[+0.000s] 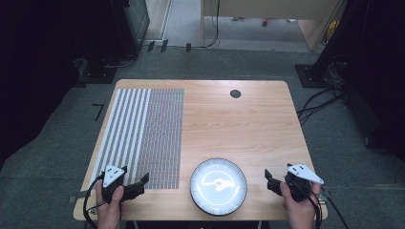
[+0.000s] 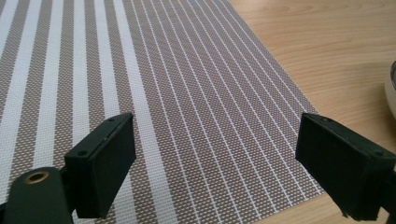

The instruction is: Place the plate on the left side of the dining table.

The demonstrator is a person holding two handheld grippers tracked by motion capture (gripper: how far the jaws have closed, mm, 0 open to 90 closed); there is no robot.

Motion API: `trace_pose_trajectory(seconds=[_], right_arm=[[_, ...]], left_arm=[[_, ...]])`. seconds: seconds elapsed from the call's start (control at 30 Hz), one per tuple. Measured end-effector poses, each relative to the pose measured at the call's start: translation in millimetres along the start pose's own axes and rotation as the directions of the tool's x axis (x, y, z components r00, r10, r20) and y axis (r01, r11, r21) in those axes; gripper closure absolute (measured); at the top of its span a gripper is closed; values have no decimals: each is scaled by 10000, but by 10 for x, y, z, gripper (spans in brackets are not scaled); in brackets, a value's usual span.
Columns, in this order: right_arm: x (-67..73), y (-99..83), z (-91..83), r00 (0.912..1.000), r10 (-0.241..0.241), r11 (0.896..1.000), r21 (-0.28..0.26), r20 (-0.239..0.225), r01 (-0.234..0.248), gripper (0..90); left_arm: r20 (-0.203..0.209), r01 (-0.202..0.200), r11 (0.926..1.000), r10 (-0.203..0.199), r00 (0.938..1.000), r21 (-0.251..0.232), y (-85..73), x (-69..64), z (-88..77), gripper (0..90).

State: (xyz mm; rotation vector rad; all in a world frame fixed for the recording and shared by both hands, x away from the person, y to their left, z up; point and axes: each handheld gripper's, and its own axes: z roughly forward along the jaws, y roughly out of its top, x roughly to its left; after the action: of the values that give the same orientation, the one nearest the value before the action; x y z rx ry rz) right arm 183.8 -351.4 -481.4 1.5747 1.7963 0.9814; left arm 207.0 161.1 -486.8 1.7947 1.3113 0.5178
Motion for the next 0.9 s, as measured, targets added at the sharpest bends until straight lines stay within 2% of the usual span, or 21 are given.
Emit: trace_pose_trajectory(seconds=[0.4, 0.53, 0.9], right_arm=[[114, 6, 1, 9994, -241, 9997, -24, -237, 241, 146], [155, 4, 7, 9990, -307, 9995, 4, -335, 307, 146], [274, 0, 16, 9967, -520, 9986, 2, -631, 521, 146]], left_arm=[[227, -187, 9998, 186, 9996, 50, -6, -117, 30, 121], [552, -91, 9999, 87, 9984, 75, -7, -175, 52, 121], [923, -377, 9991, 357, 9951, 198, -19, -362, 112, 121]])
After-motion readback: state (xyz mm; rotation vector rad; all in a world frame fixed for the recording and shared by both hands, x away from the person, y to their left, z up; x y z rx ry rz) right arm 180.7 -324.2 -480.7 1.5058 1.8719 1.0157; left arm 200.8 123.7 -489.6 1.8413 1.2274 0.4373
